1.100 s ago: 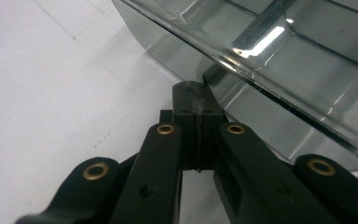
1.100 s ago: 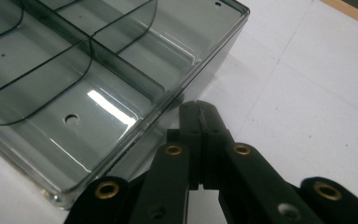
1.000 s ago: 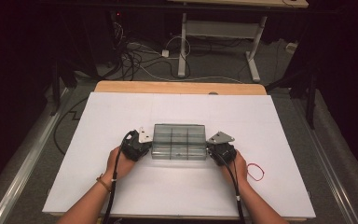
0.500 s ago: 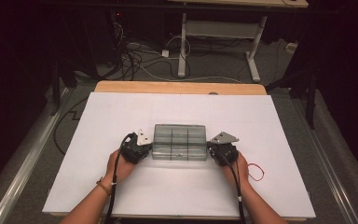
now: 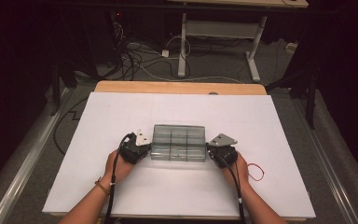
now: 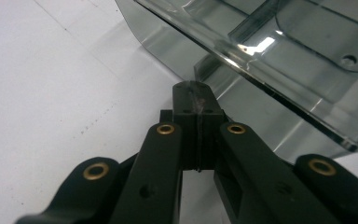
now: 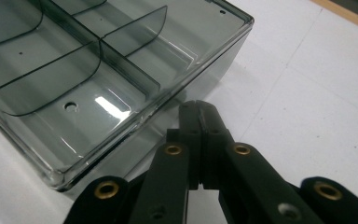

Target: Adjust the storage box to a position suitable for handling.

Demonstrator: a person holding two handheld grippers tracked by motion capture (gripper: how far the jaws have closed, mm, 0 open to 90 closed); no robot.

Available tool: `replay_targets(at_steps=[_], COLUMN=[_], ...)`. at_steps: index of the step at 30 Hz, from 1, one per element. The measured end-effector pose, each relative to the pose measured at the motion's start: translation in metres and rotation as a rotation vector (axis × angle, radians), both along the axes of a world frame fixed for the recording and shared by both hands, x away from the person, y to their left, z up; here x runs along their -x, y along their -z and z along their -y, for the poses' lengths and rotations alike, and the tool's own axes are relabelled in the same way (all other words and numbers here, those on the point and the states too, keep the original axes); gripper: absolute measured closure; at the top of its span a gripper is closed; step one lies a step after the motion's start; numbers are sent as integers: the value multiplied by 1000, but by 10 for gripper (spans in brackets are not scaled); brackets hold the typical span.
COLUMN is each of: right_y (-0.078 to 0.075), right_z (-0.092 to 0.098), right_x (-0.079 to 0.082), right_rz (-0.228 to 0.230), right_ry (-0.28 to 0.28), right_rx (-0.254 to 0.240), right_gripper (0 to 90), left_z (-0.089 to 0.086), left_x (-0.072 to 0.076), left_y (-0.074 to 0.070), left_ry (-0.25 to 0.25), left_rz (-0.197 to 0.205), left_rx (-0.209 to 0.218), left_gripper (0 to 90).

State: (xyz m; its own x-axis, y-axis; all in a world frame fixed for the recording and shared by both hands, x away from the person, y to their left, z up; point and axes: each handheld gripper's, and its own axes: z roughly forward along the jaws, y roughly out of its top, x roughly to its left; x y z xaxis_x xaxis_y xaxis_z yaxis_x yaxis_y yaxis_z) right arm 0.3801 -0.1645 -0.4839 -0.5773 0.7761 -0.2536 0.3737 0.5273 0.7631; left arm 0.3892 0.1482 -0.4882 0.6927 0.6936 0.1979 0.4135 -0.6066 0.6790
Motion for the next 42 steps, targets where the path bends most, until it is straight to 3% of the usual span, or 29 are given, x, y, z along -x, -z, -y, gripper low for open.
replay_targets(at_steps=[1, 3, 7, 11, 15, 20, 24, 25, 26, 27, 30, 33, 37, 42], right_y=[0, -3, -8, -18, -28, -37, -42, -42, -43, -43, -45, -46, -47, -49], right_z=[-1, 0, 7, 17, 24, 27, 28, 28, 28, 28, 26, 25, 22, 19], right_x=[0, 0, 0, 3, 8, 14, 18, 18, 19, 19, 22, 23, 26, 27], right_rz=[6, 25, 31, 62, 93, 142, 179, 179, 197, 197, 228, 244, 254, 237], right_ry=[0, 2, 5, -21, -59, -74, -93, -93, -103, -103, -97, -104, -117, -159], right_rx=[3, 13, -23, -73, -120, -144, -181, -181, -192, -192, -195, -198, -218, -238], right_gripper=[900, 880, 857, 801, 754, 713, 610, 610, 544, 544, 403, 365, 267, 224], left_z=[-1, -4, -11, -17, -20, -22, -23, -23, -23, -23, -25, -28, -32, -33], left_x=[0, -1, 0, 8, 17, 21, 22, 22, 22, 22, 22, 23, 25, 30], left_y=[-2, -6, -12, -25, -35, -40, -41, -41, -41, -40, -41, -42, -44, -47], left_ry=[0, 1, -2, 16, 25, 56, 87, 93, 97, 99, 86, 59, 68, 67], left_rz=[18, 28, 62, 172, 232, 254, 281, 286, 284, 279, 291, 309, 315, 311], left_rx=[-10, 15, 44, 65, 89, 77, 75, 65, 64, 67, 76, 101, 122, 139], left_gripper=[833, 824, 823, 790, 759, 689, 531, 531, 461, 461, 327, 195, 187, 186])
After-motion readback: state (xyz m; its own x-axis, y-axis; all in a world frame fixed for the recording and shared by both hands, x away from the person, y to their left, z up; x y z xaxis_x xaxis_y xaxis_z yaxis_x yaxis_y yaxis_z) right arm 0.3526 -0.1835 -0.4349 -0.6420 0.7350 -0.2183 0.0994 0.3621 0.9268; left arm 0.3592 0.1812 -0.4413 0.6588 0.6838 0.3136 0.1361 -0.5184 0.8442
